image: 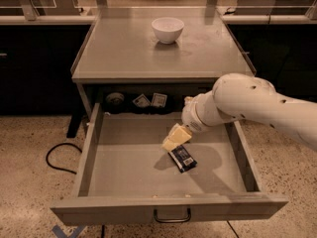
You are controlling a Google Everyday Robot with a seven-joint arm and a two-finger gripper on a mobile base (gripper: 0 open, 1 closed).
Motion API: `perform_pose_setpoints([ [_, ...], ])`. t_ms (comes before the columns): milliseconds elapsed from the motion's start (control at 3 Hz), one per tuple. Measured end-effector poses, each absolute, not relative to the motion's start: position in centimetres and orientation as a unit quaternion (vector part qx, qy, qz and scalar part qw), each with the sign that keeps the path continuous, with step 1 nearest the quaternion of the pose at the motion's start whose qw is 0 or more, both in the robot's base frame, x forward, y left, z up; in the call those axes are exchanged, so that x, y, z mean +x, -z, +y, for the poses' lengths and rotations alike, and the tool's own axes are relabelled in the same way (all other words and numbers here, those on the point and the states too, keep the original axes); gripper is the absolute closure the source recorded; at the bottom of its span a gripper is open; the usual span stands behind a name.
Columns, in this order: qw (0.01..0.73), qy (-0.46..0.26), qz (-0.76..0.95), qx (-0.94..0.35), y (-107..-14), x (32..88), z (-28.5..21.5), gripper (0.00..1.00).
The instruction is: Pick rxbar blueberry from top drawer and place on counter
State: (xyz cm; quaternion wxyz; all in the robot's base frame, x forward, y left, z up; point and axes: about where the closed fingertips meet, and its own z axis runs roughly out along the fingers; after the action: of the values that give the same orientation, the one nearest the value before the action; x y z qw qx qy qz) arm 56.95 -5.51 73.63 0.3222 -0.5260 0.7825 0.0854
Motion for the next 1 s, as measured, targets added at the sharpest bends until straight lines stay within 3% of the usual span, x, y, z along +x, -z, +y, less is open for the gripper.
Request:
perform_pose_setpoints([
  [1000, 0.257, -0.087, 0.858, -0.436, -65.5, 59.9, -7.6, 0.0],
])
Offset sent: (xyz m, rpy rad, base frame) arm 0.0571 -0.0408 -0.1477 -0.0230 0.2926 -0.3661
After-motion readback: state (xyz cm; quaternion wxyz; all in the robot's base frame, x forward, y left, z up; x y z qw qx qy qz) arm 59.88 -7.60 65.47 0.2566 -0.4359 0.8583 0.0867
